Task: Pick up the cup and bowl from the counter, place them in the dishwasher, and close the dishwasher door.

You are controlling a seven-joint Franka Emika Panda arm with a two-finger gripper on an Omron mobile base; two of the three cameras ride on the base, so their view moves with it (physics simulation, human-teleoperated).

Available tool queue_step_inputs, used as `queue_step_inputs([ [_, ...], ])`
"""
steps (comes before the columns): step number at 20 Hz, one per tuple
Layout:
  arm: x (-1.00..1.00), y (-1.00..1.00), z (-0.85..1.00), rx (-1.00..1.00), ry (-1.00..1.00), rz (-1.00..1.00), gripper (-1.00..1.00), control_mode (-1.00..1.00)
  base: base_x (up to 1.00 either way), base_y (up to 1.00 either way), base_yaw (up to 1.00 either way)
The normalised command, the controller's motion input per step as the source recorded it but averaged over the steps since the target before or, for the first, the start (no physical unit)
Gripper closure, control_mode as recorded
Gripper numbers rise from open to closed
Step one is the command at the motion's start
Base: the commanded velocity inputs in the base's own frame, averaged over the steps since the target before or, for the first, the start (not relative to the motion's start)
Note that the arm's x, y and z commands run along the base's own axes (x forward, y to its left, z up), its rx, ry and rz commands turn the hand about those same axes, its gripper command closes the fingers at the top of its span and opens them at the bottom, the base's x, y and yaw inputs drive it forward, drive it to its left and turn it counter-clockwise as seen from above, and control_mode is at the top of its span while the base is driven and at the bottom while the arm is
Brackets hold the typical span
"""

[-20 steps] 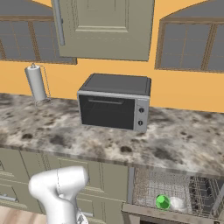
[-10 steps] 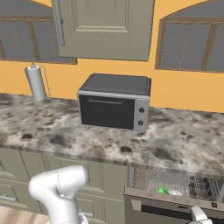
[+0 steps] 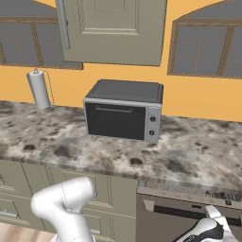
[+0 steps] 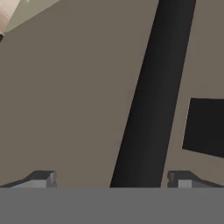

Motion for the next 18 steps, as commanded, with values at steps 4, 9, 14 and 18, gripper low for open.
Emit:
queue_step_inputs([
  [4, 0.81, 0.00, -0.28, 0.00, 0.00, 0.00, -1.00, -1.00, 0.00, 0.00, 0.00],
  [9, 0.73, 0.00, -0.30, 0.00, 0.00, 0.00, -1.00, -1.00, 0.00, 0.00, 0.00],
  [14, 0.68, 0.00, -0.28, 0.00, 0.00, 0.00, -1.00, -1.00, 0.00, 0.00, 0.00],
  [18, 0.71, 0.00, -0.35, 0.00, 0.00, 0.00, -1.00, -1.00, 0.00, 0.00, 0.00],
])
